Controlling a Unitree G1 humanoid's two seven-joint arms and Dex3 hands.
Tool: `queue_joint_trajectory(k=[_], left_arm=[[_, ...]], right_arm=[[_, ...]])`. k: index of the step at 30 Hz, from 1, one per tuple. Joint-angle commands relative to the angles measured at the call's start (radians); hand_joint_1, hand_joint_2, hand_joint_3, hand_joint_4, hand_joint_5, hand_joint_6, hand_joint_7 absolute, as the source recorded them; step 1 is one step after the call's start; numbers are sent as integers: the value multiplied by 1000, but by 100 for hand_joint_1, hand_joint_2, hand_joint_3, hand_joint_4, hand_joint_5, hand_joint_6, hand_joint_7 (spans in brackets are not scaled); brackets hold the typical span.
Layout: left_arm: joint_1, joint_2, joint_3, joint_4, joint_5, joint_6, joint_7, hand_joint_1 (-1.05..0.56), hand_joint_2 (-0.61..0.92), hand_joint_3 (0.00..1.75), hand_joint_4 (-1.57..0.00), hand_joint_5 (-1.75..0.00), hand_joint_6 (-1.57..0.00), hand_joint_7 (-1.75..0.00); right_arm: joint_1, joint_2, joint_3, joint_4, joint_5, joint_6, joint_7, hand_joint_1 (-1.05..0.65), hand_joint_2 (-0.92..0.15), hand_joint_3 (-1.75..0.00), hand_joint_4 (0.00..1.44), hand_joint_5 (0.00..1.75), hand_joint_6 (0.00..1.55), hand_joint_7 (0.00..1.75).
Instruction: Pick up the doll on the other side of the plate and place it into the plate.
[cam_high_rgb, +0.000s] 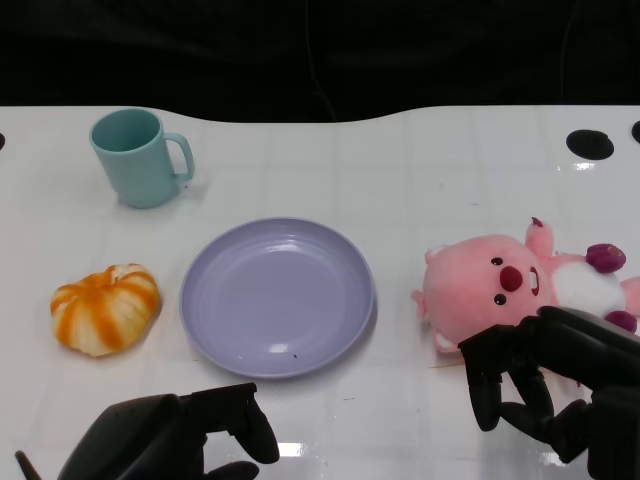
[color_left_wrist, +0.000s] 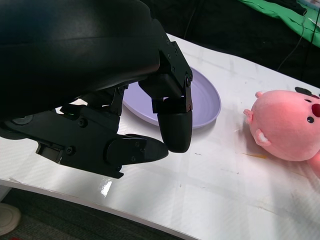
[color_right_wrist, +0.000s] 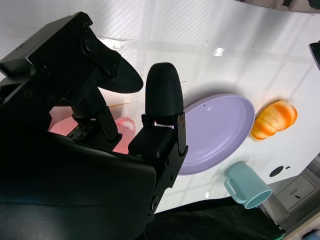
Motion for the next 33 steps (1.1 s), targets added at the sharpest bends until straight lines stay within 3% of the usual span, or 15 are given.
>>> queue_joint_trajectory(k=[1,27,29,33], left_arm=[[-1,17,12,-4,-6,-6,-7,-30,92,43,-57,-171,-61,-116],[-2,20,13,-3,-4,-9,-9,-30,92,42,-57,-170,-62,-114],[-2,21,13,-3,-3,-9,-8,-30,92,42,-57,-170,-62,-115],[-4,24,14,0,-5,-15,-5,-30,92,42,-57,-171,-62,-115]], right_arm=[[-11,-11,1,7,-2,-1,-7,-13,-38,-130,82,175,78,142],[-13,-9,-2,0,4,26,-7,-12,-40,-128,81,175,75,143],[-12,2,-11,10,21,18,-17,-11,-40,-126,79,174,76,137],[-13,24,-25,29,43,-8,-53,-10,-46,-105,80,145,82,101]])
